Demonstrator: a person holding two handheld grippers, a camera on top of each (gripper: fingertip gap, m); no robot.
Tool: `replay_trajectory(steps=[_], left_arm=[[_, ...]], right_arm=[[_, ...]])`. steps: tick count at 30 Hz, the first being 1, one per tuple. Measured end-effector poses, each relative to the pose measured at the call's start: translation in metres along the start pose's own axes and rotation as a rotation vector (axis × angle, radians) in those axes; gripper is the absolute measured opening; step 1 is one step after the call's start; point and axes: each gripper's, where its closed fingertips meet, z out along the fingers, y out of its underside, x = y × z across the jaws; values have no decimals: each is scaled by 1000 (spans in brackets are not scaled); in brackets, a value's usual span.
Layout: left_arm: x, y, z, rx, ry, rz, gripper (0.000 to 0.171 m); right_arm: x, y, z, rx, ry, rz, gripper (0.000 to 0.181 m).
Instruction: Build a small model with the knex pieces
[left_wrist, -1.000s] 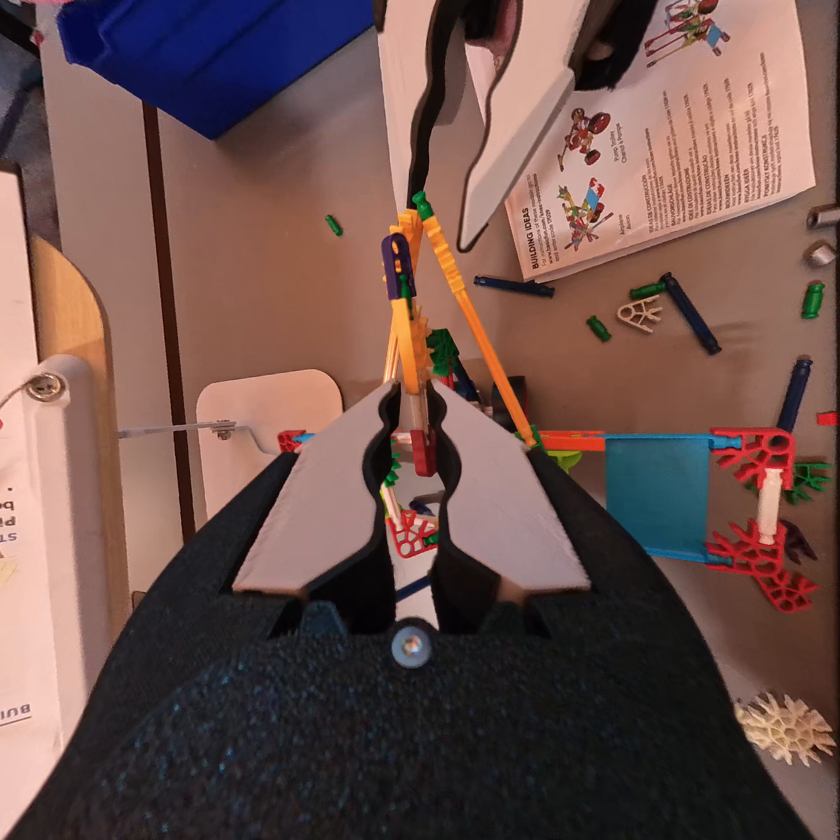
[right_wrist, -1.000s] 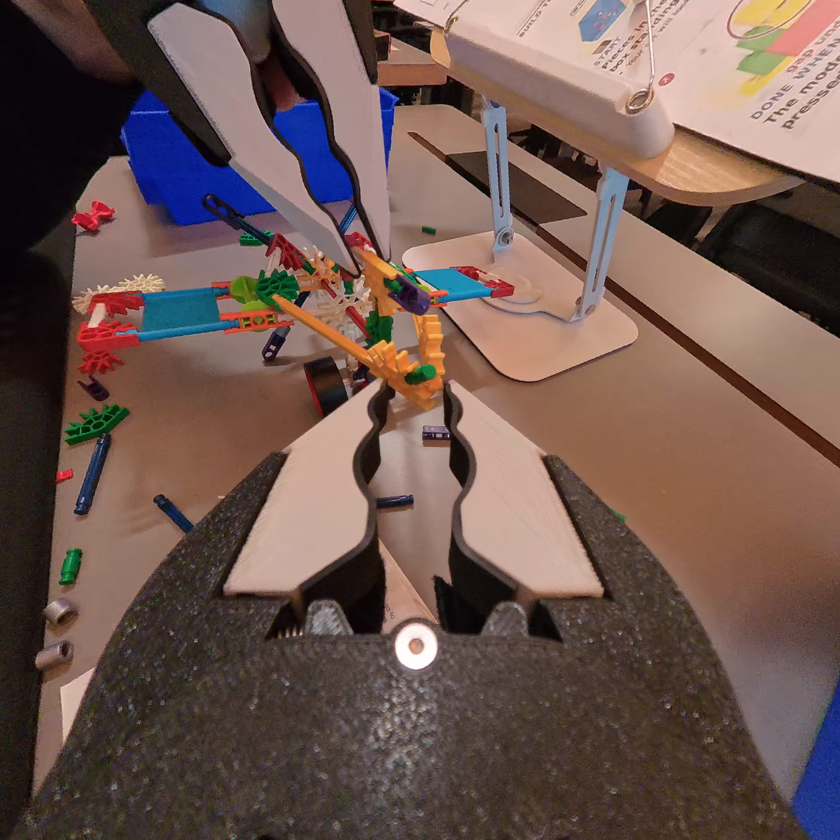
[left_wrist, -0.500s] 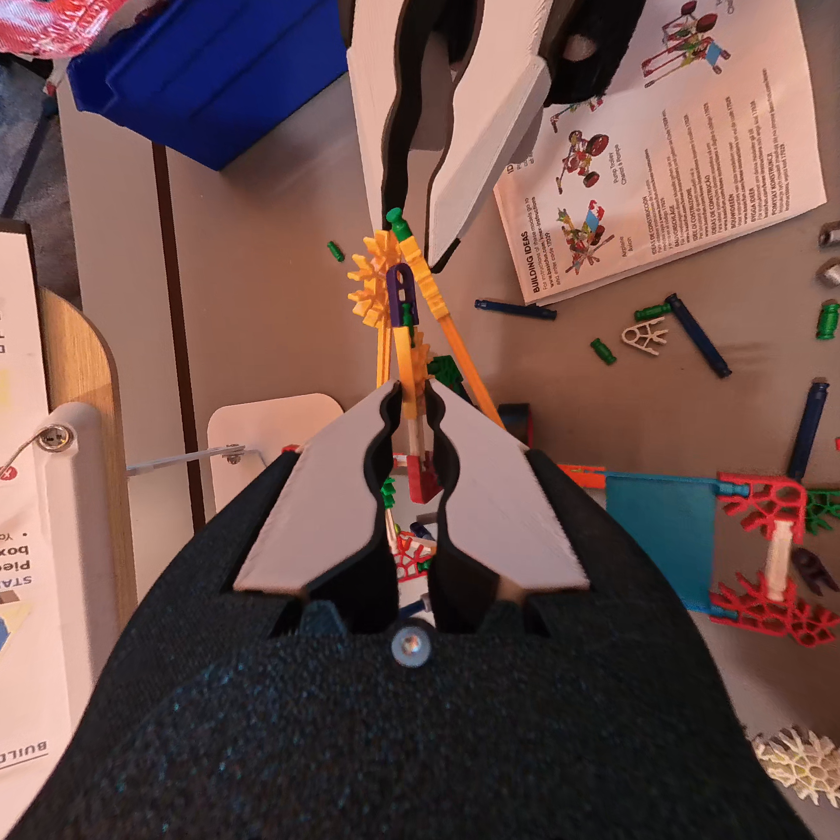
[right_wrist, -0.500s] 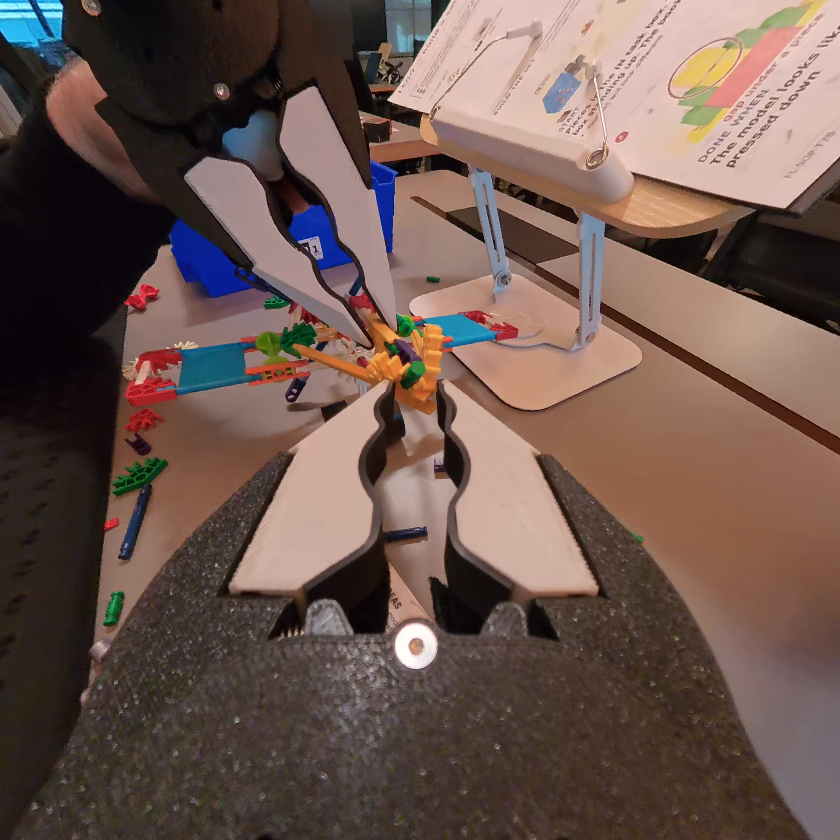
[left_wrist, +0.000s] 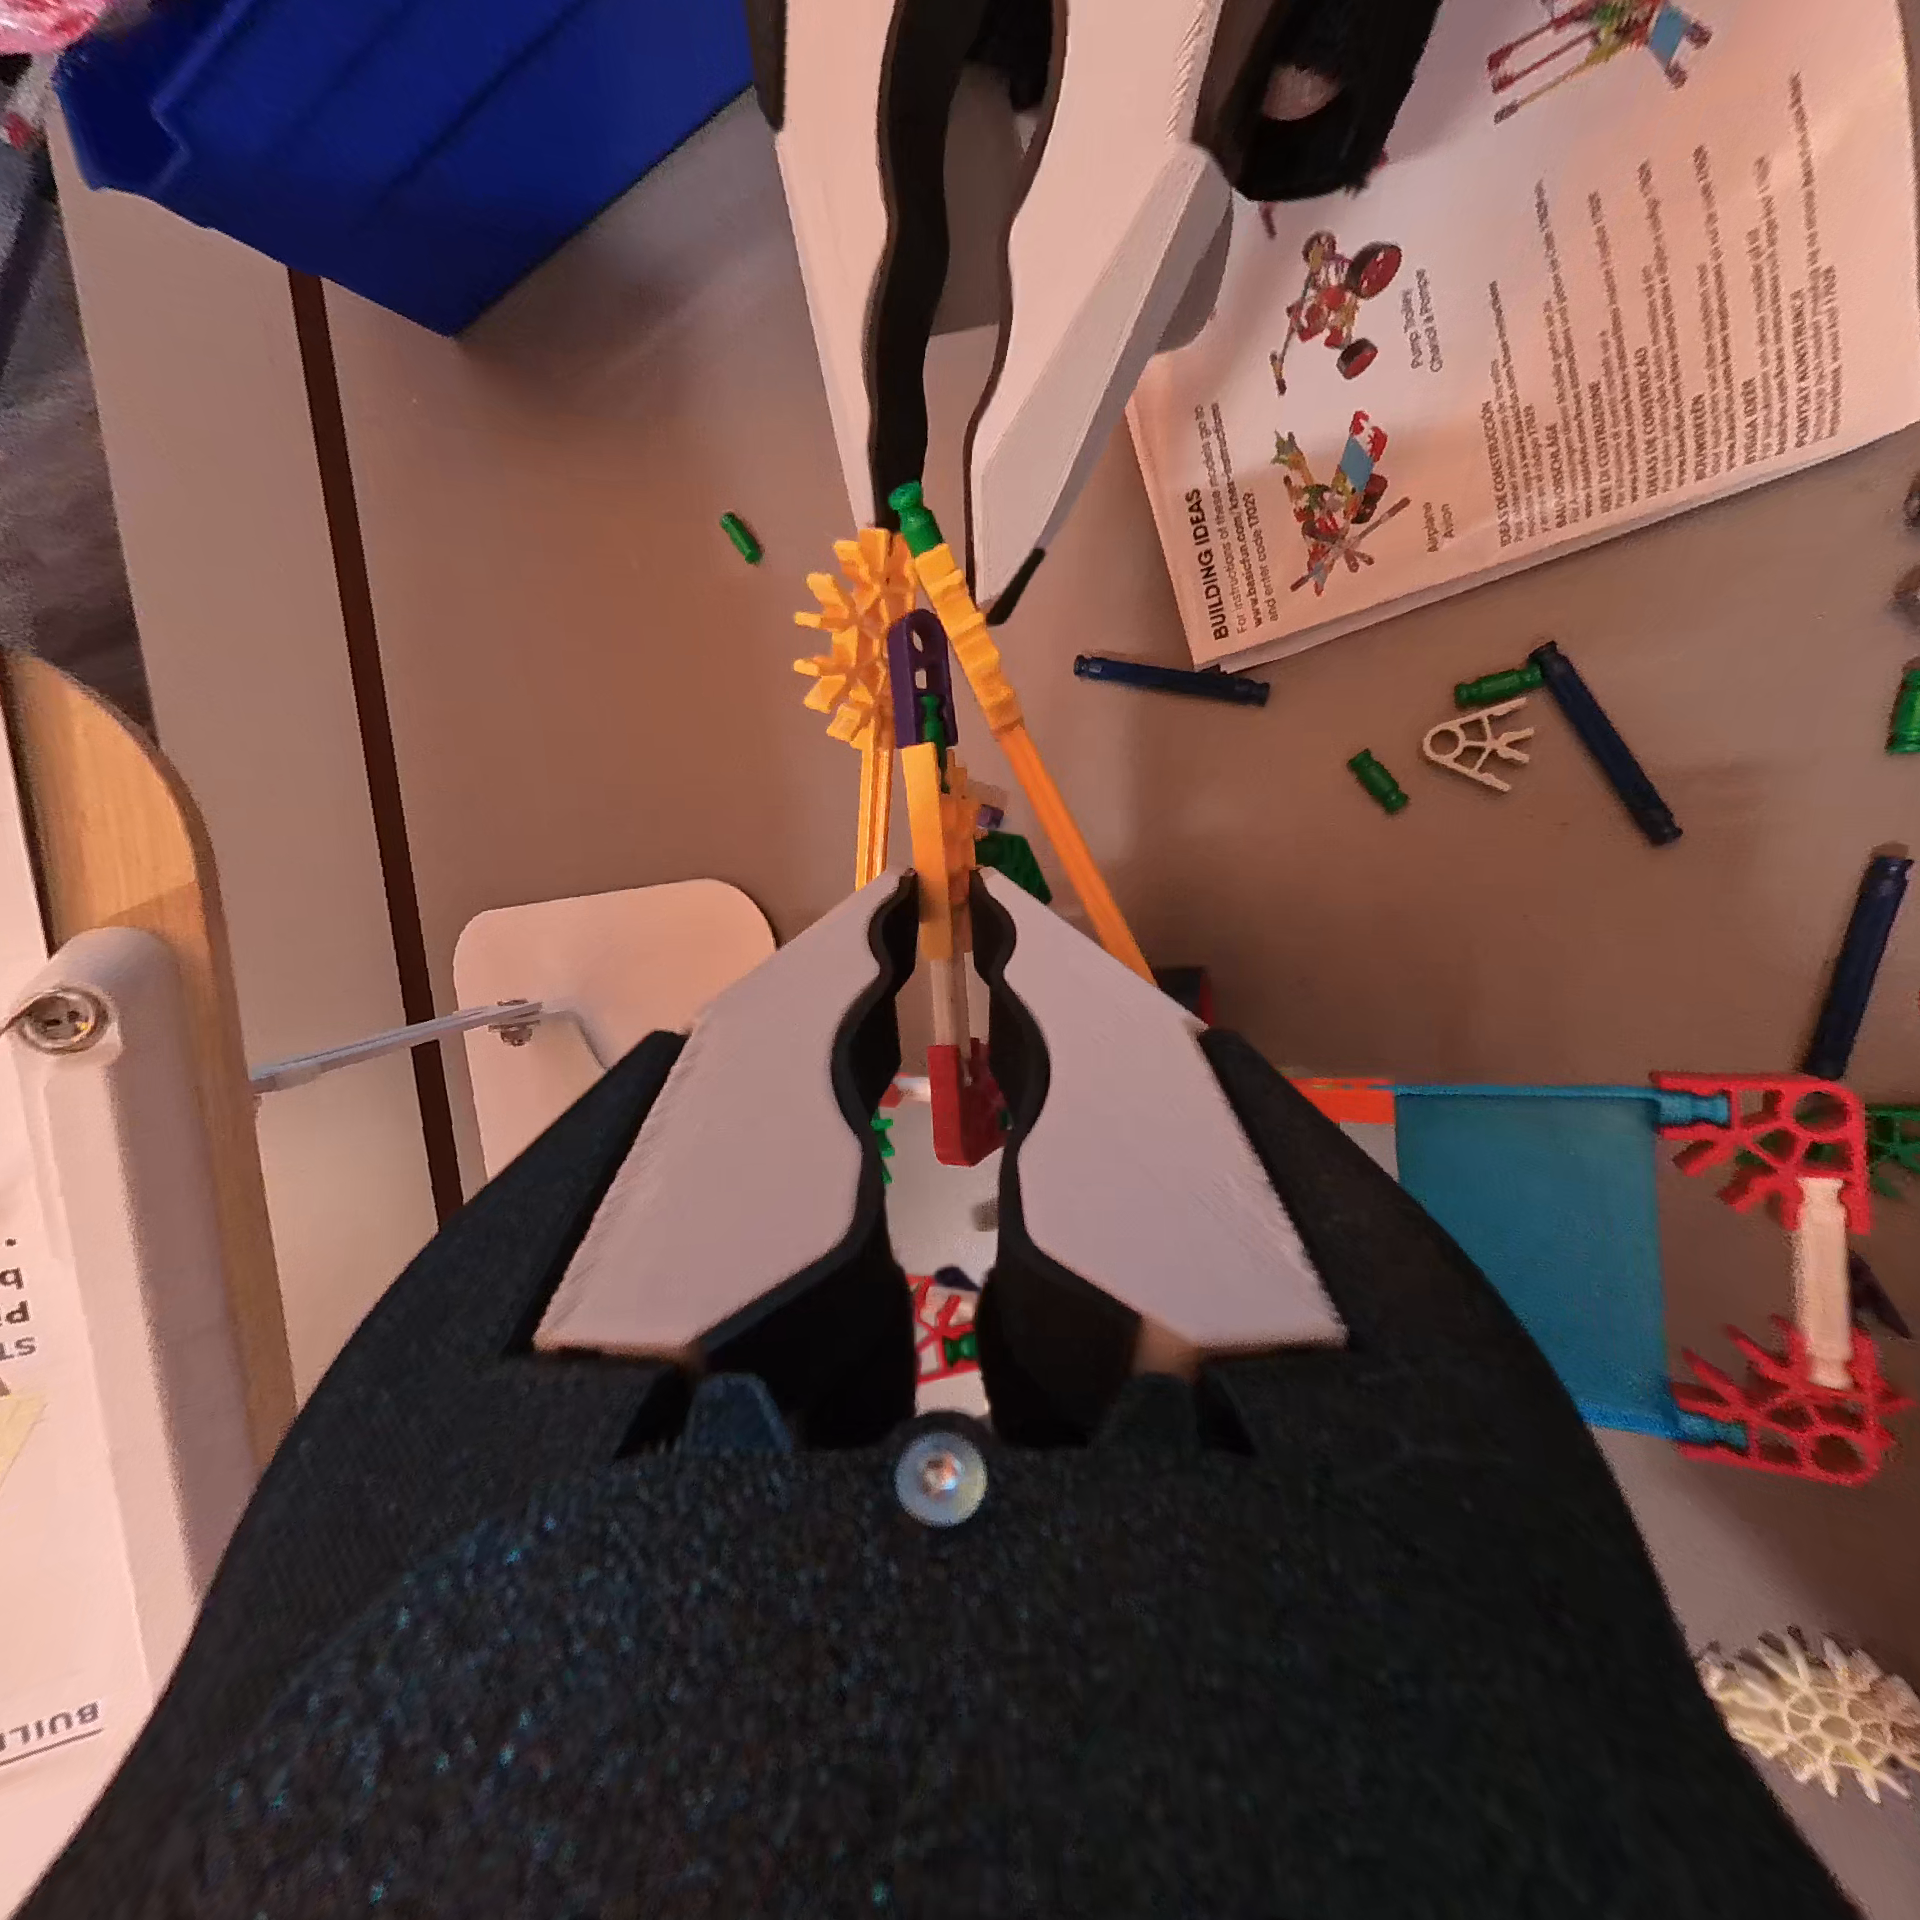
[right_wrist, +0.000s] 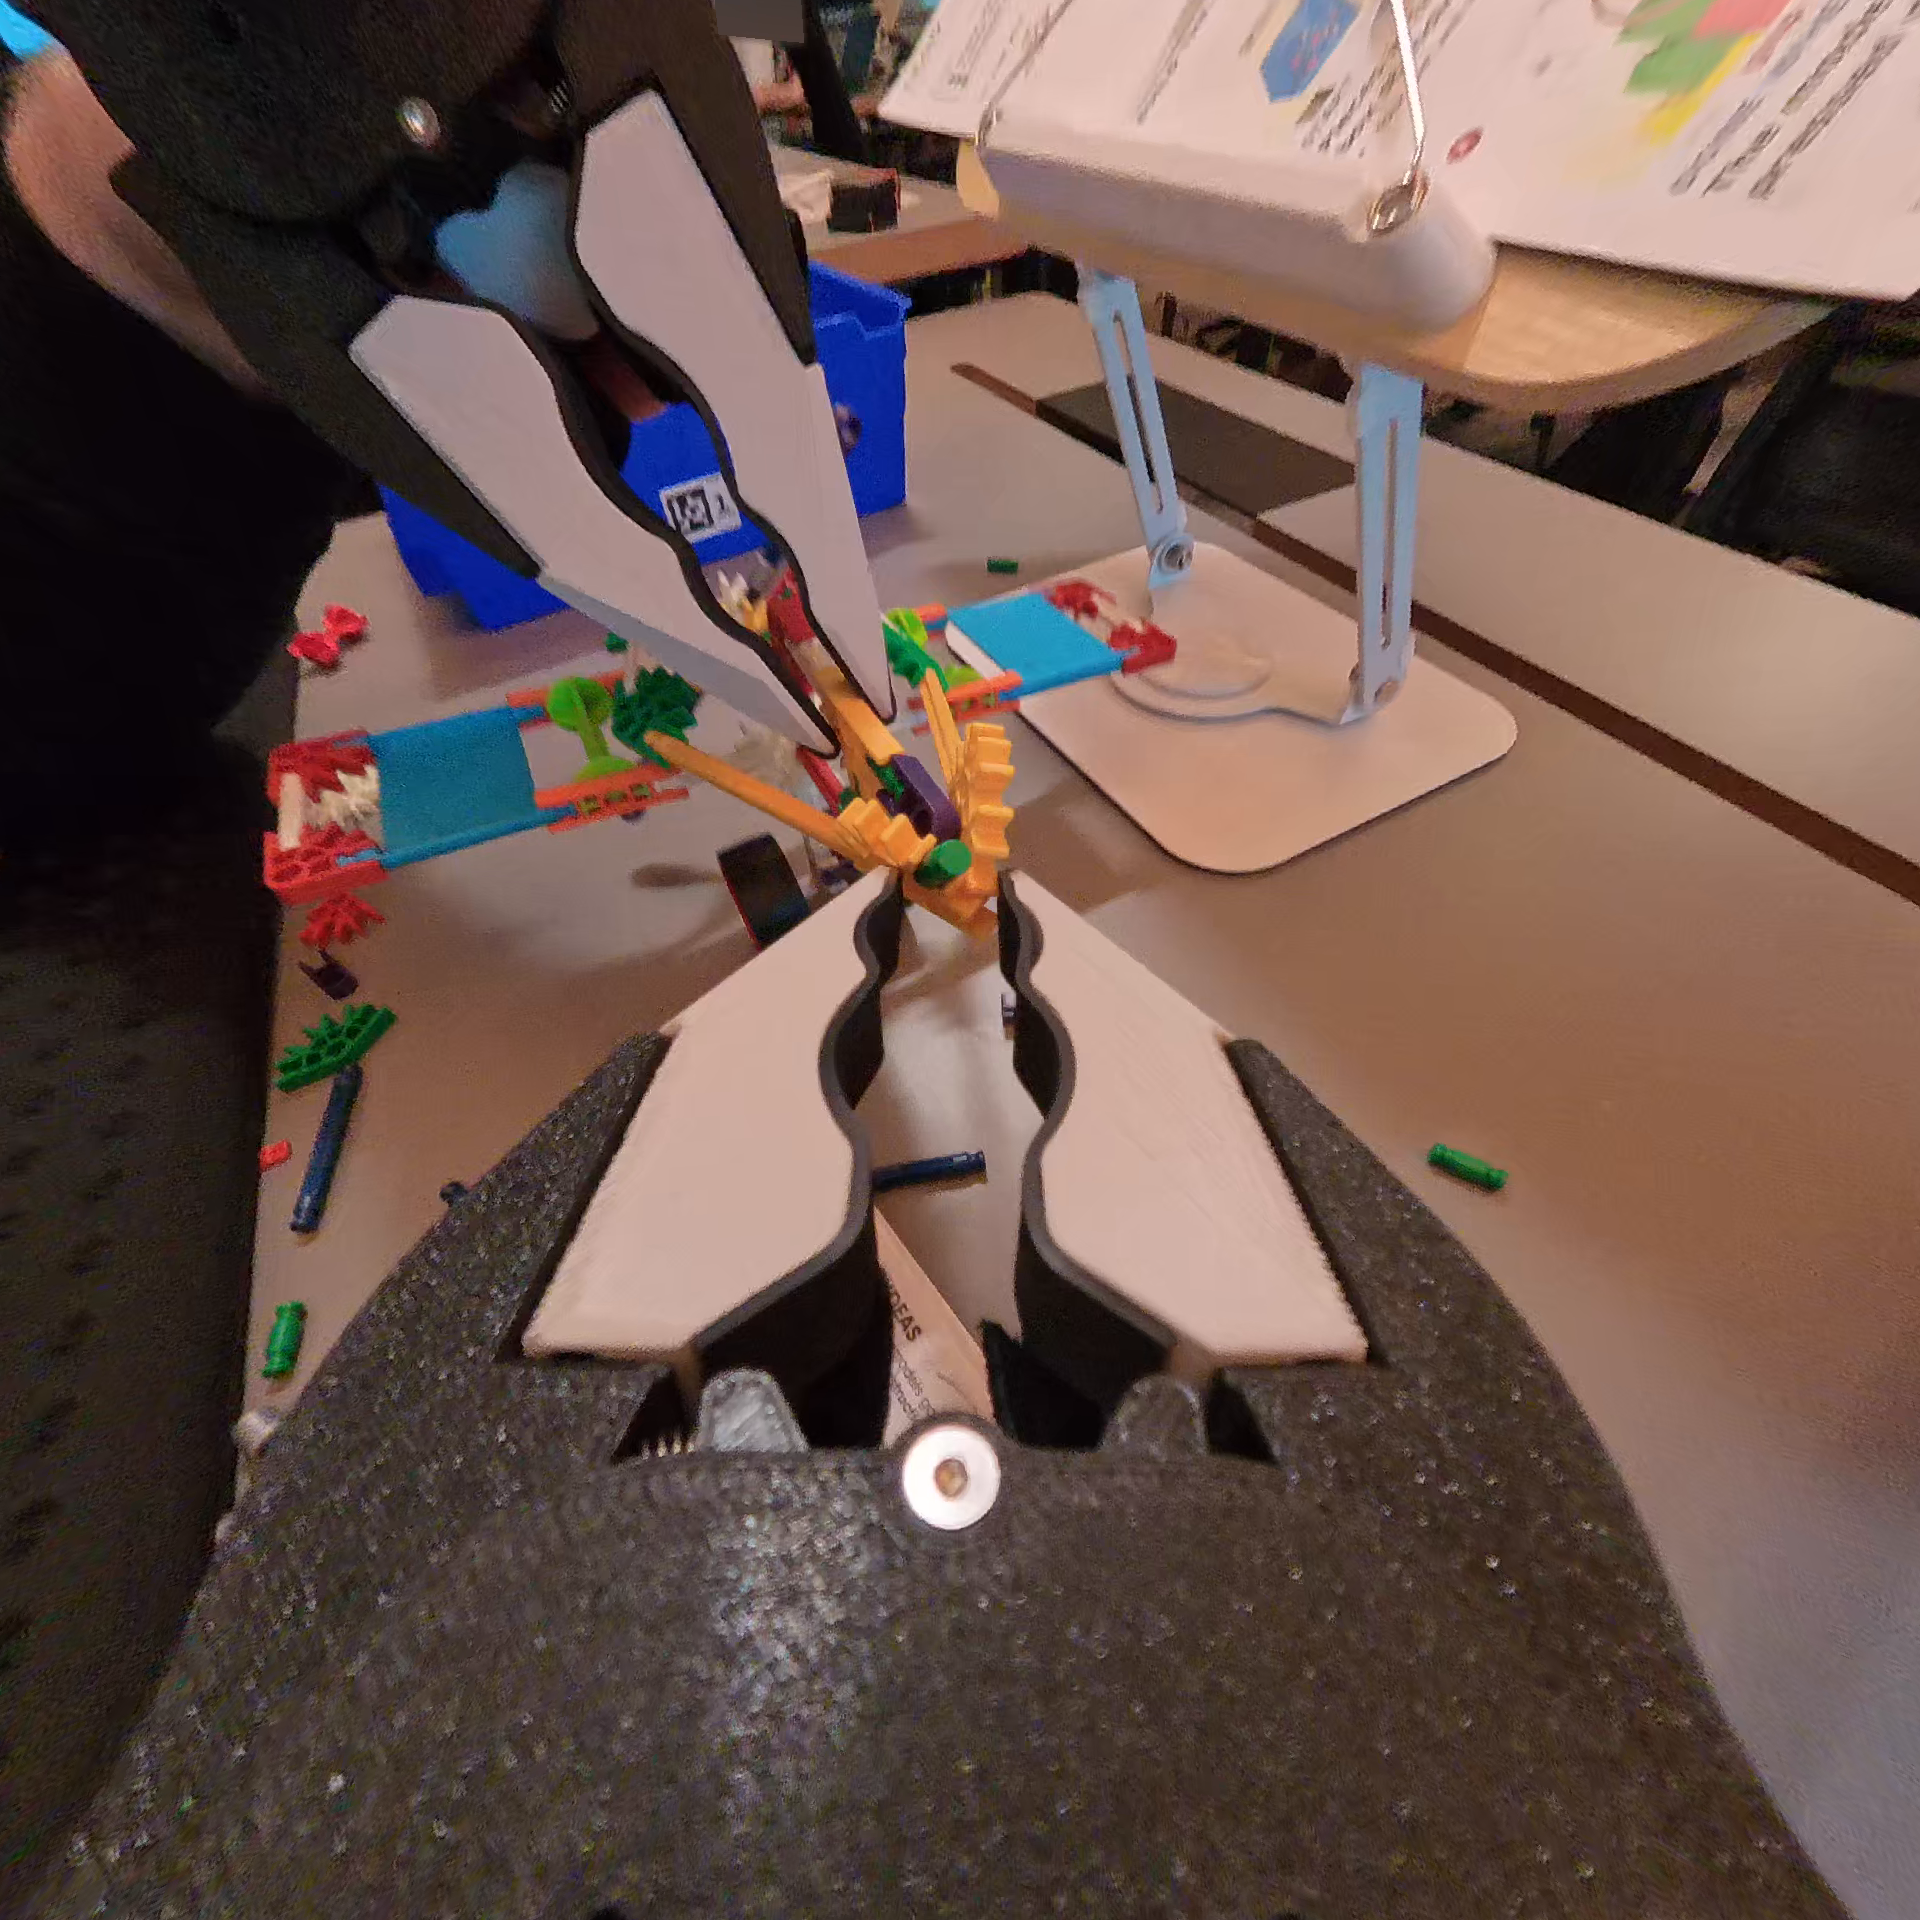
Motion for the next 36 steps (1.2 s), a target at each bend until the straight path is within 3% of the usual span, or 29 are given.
replay_trajectory(steps=[18, 36], left_arm=[[0, -1, -1, 18, 8, -4, 8], [-3, 0, -4, 26, -6, -10, 8]], right_arm=[[-1, -3, -2, 23, -11, 1, 17], [0, 24, 5, -106, -10, -16, 17]])
